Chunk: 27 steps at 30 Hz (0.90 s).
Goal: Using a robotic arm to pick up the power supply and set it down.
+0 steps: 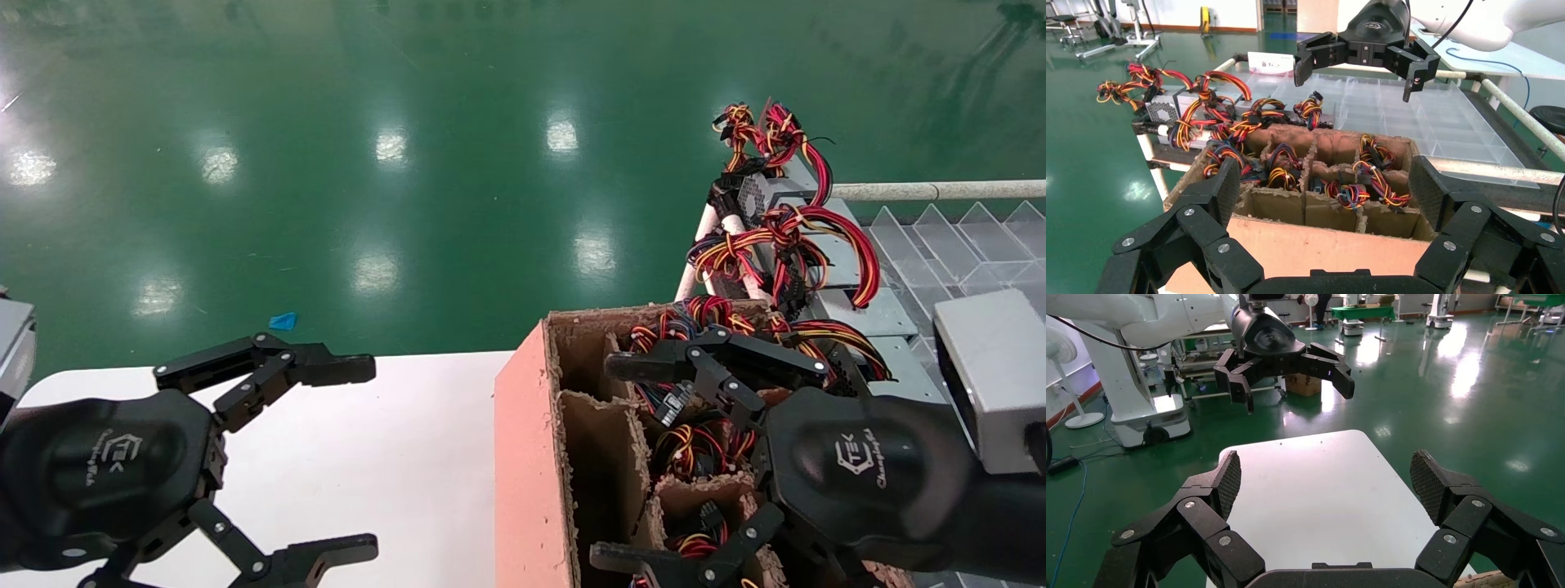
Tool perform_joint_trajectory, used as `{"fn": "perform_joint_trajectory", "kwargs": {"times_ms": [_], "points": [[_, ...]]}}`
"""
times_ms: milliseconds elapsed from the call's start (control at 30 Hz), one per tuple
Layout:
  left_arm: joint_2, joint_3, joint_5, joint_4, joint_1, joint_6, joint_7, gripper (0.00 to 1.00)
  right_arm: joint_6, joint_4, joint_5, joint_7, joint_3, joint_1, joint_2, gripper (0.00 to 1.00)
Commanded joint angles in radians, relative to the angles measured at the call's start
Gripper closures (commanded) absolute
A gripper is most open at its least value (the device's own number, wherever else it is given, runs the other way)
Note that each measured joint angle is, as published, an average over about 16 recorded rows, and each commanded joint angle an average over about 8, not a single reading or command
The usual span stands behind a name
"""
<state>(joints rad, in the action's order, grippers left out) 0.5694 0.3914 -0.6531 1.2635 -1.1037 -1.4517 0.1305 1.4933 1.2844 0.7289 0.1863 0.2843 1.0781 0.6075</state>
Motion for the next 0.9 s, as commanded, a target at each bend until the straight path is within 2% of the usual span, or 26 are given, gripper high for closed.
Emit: {"fn": "perform_joint_trajectory", "kwargs": {"times_ms": [33,900], "points": [[0.0,0.0,0.0,0.0,0.0,0.0,0.0,0.0,0.0,0.0,0.0,0.0,0.0,0.0,0.0,0.0],[0.0,0.0,0.0,0.0,0.0,0.0,0.0,0.0,0.0,0.0,0.0,0.0,0.0,0.0,0.0,0.0]]}}
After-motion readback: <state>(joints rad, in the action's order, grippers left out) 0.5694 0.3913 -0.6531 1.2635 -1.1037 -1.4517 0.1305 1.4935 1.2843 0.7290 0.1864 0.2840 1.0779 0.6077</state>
